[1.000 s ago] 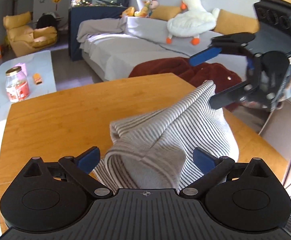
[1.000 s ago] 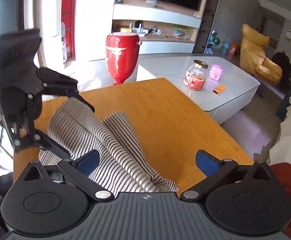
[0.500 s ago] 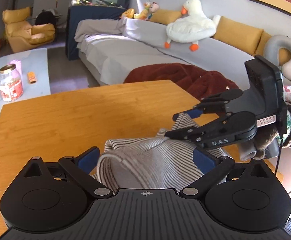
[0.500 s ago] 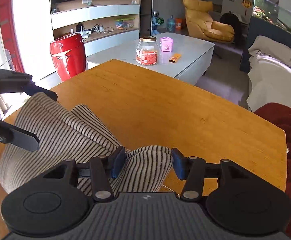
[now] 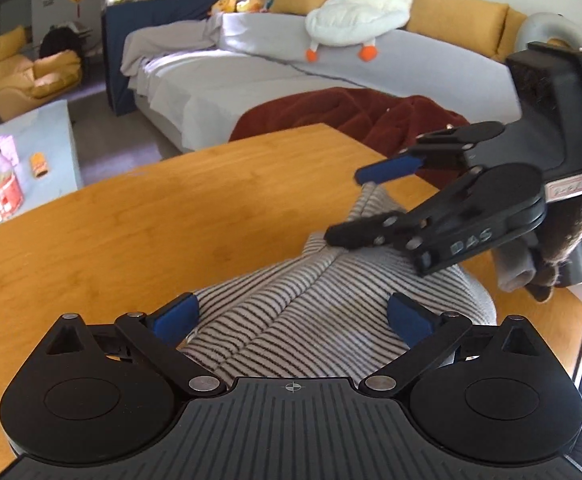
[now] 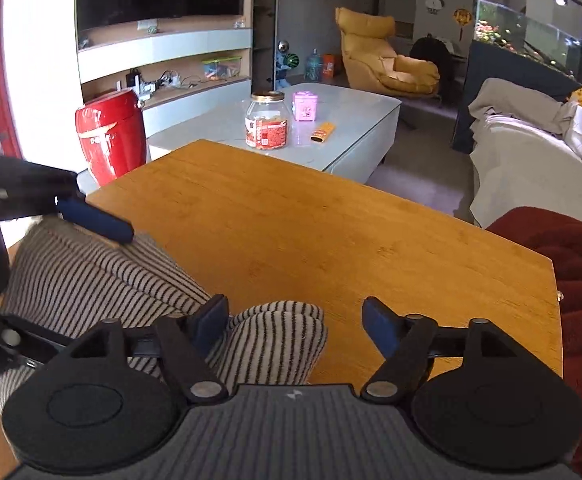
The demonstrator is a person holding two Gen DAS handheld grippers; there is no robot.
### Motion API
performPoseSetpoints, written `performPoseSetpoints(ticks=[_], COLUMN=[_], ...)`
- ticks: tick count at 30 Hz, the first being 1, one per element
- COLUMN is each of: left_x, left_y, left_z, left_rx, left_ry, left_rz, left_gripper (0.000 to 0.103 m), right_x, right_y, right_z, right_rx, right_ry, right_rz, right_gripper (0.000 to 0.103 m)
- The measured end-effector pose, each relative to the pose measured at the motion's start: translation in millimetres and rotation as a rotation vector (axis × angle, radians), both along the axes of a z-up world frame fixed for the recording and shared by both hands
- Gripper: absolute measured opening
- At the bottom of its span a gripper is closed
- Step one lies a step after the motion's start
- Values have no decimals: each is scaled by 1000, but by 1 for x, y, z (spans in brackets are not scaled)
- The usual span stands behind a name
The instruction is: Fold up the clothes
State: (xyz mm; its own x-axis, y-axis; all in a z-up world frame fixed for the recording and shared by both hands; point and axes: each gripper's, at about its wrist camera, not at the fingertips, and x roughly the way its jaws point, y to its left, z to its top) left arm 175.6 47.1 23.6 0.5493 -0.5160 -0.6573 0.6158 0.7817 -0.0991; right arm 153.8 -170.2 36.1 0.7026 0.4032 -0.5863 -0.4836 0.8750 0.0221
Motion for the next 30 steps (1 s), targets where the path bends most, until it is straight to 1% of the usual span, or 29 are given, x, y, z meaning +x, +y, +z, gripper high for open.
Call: performPoseSetpoints(ticks=[2,5,6,7,8,10,12,14,15,17,20,25,27,29,30], left_x=[1,1,0,-1,-2,-6,-11,-15,-18,-24,-33,-37,-36,-35,-34], left_y=[7,12,14,16,17,19,21,23,24,25,25,22,21,18,18], left_z=[-3,-5,-6,-7,-7,-8,-7,-6,-5,-1,5,13,16,18,20], left_rx=[-32,-50,-53,-55,-58,-62,-66,-67,-62,-43,-14,25,40,61,64], left_ry=[20,42,49,53,53,54,58,65,62,54,25,-24,-43,-65,-72], left_rz=[15,31,35,38,39,43,48,53,59,66,71,74,75,73,70], left_gripper=[103,103,103,103,103,102,100,94,94,92,92,92,92,92,92], right_x=[-5,-12,-19,-27,-29,-33,-24,-9,-1,3,9,-2,-11,-22,-30], right_y=[-6,-16,-18,-20,-21,-21,-18,-11,-7,-6,-4,-4,-9,-16,-22], right_z=[3,8,9,10,11,13,8,-9,-19,-24,-31,-26,-21,-16,-13], right_rx=[29,71,72,75,79,90,110,86,66,77,94,69,71,79,89], right_ry=[-4,-12,-35,-56,-60,-67,-30,24,49,50,52,37,50,70,83], right_rz=[-29,-71,-75,-78,-68,-49,-44,-57,-65,-71,-79,-87,-98,-112,-112], right_gripper=[85,85,85,82,71,57,57,57,57,63,64,64,67,78,81])
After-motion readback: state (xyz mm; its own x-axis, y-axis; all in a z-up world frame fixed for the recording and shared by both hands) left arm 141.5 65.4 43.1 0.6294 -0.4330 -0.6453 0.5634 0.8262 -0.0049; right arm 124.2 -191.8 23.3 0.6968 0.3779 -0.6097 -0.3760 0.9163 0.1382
